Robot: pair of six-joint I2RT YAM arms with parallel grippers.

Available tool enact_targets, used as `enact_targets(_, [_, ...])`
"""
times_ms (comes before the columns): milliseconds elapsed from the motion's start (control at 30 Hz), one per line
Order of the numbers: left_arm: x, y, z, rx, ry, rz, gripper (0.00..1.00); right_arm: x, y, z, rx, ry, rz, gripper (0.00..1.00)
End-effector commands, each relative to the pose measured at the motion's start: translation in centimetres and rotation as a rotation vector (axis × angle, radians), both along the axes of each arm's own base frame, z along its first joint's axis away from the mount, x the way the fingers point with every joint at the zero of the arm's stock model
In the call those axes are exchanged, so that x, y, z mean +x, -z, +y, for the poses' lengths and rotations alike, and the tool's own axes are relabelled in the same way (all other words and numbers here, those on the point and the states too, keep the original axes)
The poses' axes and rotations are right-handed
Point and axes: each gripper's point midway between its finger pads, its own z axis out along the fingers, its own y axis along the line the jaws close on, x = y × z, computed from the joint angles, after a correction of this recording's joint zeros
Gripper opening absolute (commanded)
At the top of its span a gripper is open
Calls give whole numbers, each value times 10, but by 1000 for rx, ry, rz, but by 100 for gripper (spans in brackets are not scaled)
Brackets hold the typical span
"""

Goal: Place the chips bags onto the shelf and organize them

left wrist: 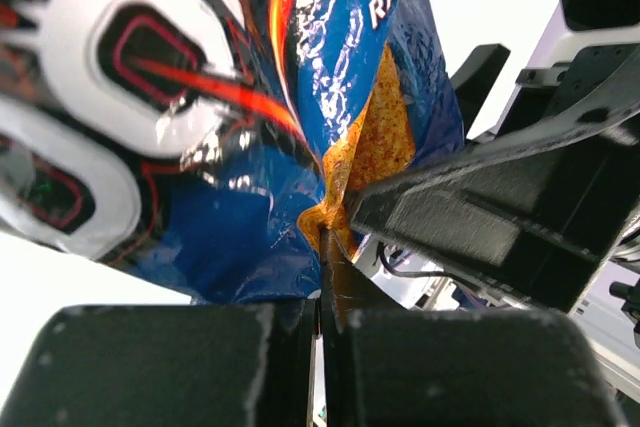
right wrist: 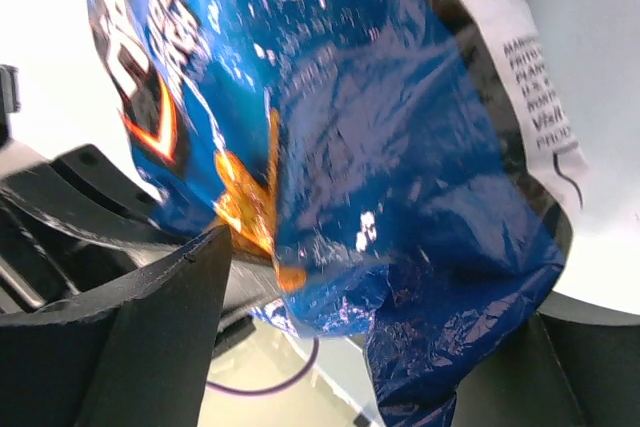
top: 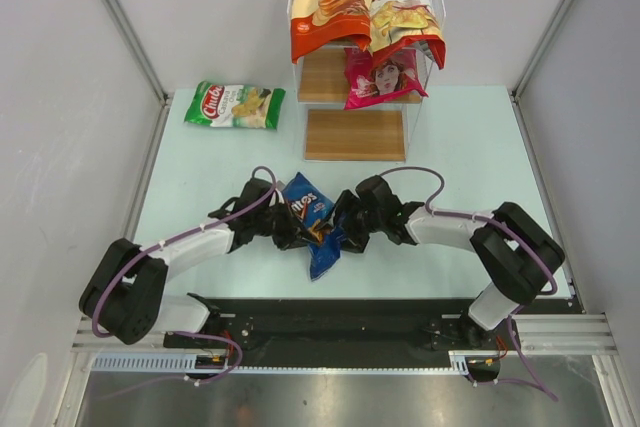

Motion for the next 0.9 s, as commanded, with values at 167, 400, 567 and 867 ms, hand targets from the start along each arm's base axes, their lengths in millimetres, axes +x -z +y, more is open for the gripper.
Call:
enact_targets(167, [-19, -17, -9, -85, 87, 5, 0, 31, -5, 31, 128, 33, -70, 79])
enact_targets(400, [1, -16, 10, -43, 23, -19, 0, -11, -4, -5, -41, -66, -5, 80])
enact_targets(567, [7, -10, 9, -32, 18, -7, 0, -25, 8, -14, -76, -83, 44, 84])
enact_targets(867, [22, -10, 18, 16, -14, -33, 0, -63, 33, 10, -29, -196, 205, 85])
